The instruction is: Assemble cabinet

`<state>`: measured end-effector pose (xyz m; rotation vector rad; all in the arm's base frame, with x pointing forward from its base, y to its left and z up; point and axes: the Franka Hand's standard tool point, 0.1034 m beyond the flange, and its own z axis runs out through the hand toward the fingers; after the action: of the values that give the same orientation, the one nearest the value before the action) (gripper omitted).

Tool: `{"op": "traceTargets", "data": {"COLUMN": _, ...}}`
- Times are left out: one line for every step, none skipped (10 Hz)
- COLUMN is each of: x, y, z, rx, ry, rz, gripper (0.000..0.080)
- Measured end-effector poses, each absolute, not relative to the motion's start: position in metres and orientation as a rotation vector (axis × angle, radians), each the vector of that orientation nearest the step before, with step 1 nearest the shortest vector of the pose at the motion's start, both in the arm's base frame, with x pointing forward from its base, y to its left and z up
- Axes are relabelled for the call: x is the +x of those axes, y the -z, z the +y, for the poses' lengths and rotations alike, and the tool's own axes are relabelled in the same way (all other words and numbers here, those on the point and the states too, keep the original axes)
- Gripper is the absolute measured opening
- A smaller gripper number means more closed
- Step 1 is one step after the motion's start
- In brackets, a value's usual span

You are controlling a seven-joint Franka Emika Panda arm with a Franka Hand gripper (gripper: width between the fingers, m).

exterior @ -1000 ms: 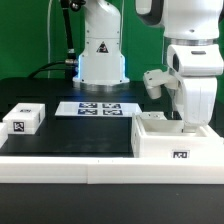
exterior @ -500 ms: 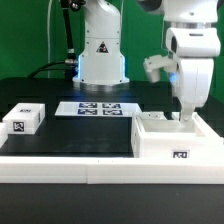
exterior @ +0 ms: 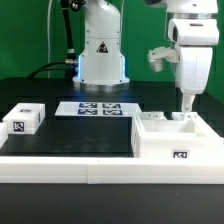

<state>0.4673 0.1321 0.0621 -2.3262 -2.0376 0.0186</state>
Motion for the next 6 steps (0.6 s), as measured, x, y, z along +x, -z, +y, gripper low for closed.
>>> {"op": "traceTargets", "data": {"x": 0.467, "y": -0.062, "z": 0.132, "rx": -2.327, "ry": -0.019, "rz": -2.037, "gripper": 0.0797}}
{"op": "traceTargets", "data": {"x": 0.467, "y": -0.062, "z": 0.132, "rx": -2.327, "ry": -0.019, "rz": -2.036, "gripper": 0.0797}}
{"op": "traceTargets", "data": {"x": 0.466, "y": -0.061, "z": 0.132, "rx": -2.328, "ry": -0.020, "rz": -2.034, "gripper": 0.0797}}
{"op": "traceTargets", "data": {"x": 0.458, "y": -0.059, "z": 0.139, "rx": -2.350, "ry": -0.008, "rz": -2.007, "gripper": 0.0797}}
{"op": "traceTargets", "data": {"x": 0.446, "y": -0.055, "z": 0.147, "rx": -2.341, "ry": -0.007, "rz": -2.007, "gripper": 0.0797}}
{"op": "traceTargets", "data": {"x": 0.438, "y": -0.052, "z": 0.154, "rx": -2.323, "ry": -0.011, "rz": -2.017, "gripper": 0.0797}}
